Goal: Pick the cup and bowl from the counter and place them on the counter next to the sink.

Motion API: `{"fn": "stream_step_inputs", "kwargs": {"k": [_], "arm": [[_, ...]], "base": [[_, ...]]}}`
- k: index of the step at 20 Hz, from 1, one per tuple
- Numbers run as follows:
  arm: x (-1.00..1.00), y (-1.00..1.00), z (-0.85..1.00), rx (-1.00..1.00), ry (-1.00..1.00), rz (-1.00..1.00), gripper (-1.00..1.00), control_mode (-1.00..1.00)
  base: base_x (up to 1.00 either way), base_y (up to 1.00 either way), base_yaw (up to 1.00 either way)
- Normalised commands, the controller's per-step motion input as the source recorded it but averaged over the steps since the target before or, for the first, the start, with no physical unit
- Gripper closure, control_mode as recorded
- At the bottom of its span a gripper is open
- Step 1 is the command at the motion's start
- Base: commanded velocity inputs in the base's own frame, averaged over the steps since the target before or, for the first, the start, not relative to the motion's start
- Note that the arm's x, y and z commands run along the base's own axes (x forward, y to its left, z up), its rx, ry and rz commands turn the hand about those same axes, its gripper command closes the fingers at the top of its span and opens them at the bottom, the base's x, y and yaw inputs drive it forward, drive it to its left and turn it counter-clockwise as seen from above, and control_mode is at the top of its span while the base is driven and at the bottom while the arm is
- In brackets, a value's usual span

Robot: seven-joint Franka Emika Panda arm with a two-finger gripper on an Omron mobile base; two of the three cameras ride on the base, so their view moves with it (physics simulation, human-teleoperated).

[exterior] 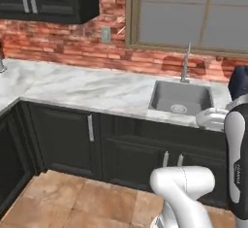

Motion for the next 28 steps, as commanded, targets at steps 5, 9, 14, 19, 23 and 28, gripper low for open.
{"fn": "stream_step_inputs", "kwargs": {"k": [5, 9, 14, 19, 23, 28], "arm": [[0.00, 0.00, 0.00, 0.00, 0.00, 0.00, -1.00, 1.00], [0.00, 0.00, 0.00, 0.00, 0.00, 0.00, -1.00, 1.00], [0.00, 0.00, 0.00, 0.00, 0.00, 0.00, -1.00, 1.00], [0.00, 0.00, 0.00, 0.00, 0.00, 0.00, -1.00, 1.00], [0.00, 0.00, 0.00, 0.00, 0.00, 0.00, -1.00, 1.00], [0.00, 0.00, 0.00, 0.00, 0.00, 0.00, -1.00, 1.00]], "base": [[0.01, 0.27, 0.94], [0.12, 0.03, 0.96], [0.04, 0.00, 0.91], [0.50, -0.08, 0.47], [1.00, -0.01, 0.09], [1.00, -0.03, -0.03]]}}
